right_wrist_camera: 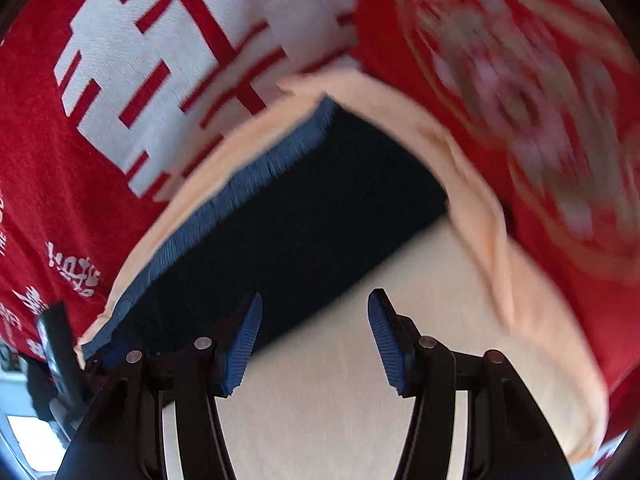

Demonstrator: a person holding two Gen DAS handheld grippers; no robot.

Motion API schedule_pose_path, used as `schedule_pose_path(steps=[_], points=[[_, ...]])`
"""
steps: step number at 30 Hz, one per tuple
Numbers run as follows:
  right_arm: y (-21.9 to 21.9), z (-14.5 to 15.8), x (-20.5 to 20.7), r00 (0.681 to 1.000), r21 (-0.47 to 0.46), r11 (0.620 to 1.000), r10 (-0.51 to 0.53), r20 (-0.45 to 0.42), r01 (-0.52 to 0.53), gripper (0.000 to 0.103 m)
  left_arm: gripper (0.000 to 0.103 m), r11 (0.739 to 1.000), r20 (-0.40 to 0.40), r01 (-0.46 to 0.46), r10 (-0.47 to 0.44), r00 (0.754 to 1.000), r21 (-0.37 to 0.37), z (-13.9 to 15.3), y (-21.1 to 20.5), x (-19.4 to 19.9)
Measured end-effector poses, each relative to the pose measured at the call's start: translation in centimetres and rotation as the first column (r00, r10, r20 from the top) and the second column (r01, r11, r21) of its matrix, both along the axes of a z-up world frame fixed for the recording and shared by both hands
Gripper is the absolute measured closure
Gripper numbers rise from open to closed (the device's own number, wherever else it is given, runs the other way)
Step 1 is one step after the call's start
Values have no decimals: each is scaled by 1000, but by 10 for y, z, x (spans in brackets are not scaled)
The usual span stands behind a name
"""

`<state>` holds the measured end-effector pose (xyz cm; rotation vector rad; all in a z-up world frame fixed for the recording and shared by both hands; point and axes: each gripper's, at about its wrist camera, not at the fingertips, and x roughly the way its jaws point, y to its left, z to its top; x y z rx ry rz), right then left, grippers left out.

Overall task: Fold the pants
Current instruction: 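Release the pants with both grippers and reposition the right gripper over the fold, then grasp one end of the black pants strip with the right gripper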

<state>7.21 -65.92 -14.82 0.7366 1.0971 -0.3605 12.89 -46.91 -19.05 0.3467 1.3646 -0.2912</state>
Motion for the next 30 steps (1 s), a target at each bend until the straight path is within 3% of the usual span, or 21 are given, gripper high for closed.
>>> schedule_pose_path(steps=[3,10,20,30], points=[[-17,-10,16,999,-30,999,25,-25,-25,44,0,1000,3,-16,16,1000,-10,-1,1,2],[-28,-16,-4,999,-28,999,24,-41,-25,46,0,1000,24,-10,10,1000,13,-2,-3,2],[-7,-25,-35,999,97,995,8,-47,-4,45,0,1000,31,-21,21,999,19,-10,-14,6],[4,-37,-36,1000,187,982,4,-26,1,45,0,1000,29,-30,29,999,11,-9,-11,4]])
